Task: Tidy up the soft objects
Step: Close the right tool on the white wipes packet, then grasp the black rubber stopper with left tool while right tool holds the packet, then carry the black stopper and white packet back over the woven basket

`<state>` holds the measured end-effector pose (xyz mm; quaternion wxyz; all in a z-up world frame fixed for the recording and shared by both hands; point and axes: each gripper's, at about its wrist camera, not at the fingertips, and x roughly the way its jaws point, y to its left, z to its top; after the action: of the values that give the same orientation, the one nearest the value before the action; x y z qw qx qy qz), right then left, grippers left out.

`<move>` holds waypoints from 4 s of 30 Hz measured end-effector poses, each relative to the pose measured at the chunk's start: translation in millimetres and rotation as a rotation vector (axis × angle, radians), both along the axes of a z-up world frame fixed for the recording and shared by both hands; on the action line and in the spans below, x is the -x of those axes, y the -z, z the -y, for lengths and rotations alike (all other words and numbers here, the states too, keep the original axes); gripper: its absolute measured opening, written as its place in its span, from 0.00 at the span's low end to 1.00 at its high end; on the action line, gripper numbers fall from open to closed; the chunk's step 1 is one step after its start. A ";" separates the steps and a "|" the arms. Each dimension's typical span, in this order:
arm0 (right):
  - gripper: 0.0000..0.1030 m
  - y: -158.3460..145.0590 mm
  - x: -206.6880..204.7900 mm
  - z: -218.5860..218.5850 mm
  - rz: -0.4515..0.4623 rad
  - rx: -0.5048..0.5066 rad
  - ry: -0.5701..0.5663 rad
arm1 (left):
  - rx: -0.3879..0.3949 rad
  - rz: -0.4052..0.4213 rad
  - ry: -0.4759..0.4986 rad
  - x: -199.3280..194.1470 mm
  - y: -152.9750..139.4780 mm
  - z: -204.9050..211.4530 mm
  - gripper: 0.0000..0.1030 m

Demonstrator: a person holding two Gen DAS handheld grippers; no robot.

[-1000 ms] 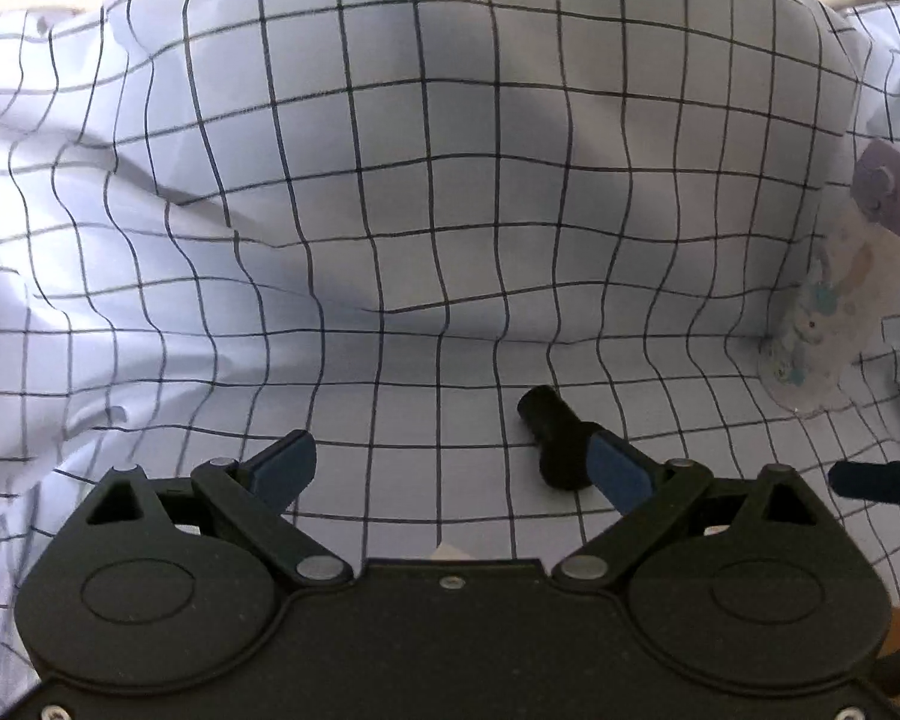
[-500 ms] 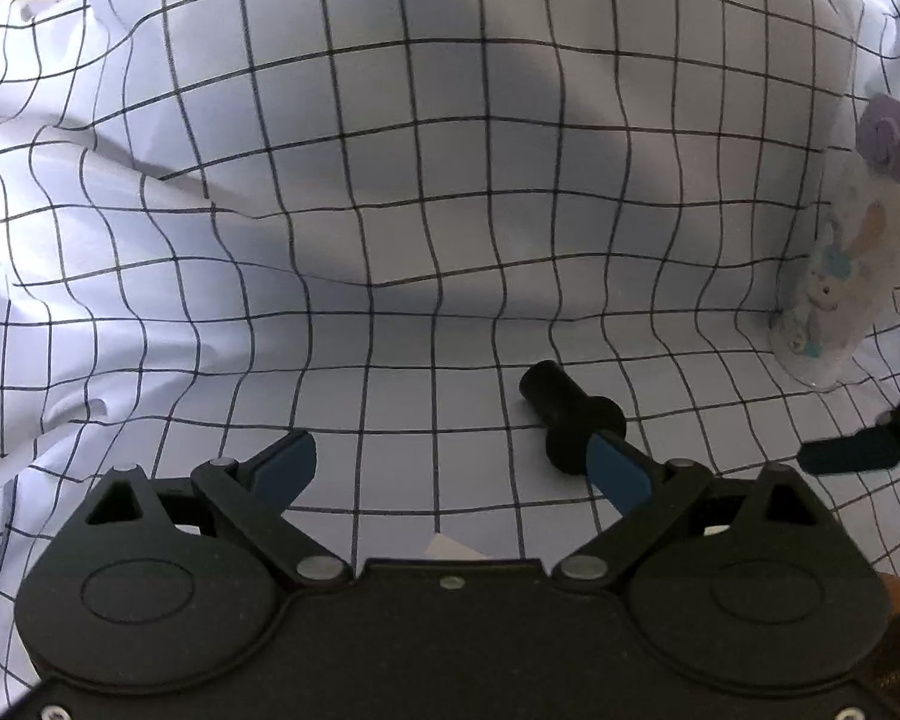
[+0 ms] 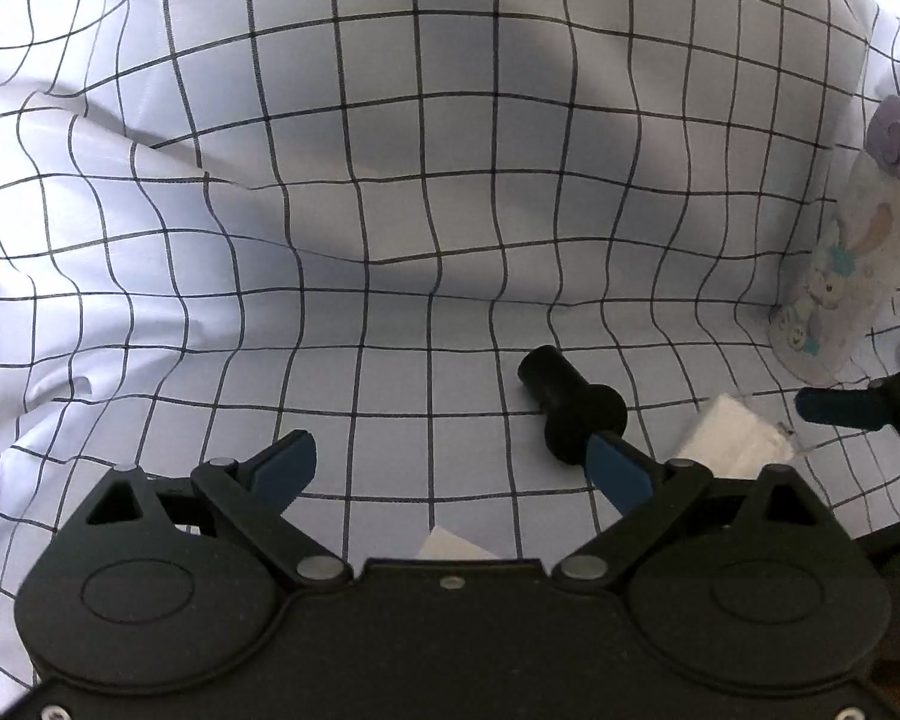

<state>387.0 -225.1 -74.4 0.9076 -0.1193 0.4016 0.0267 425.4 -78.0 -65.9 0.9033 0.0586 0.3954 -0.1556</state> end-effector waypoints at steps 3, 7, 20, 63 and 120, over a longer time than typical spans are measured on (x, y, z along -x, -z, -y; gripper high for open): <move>0.87 0.3 -1.2 4.3 0.024 -0.031 0.014 | -0.003 -0.002 0.001 -0.6 0.6 1.2 0.91; 0.90 -3.2 1.7 5.0 0.078 -0.035 0.024 | -0.002 -0.007 0.000 -2.2 1.7 0.8 0.91; 0.90 -3.1 -1.6 4.4 0.055 0.006 -0.027 | -0.007 -0.009 0.015 -2.5 2.4 0.8 0.91; 0.59 1.8 8.3 46.0 0.025 -0.240 0.185 | -0.291 0.043 0.659 -36.6 9.8 57.4 0.62; 0.59 -54.1 232.9 92.0 0.071 -0.090 0.622 | -0.126 -0.014 0.574 145.5 -48.0 195.2 0.53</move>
<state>154.0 -317.1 -20.3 0.8901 0.0484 0.3851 -0.2388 279.9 -273.2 -17.9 0.8143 0.2231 0.3777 -0.3801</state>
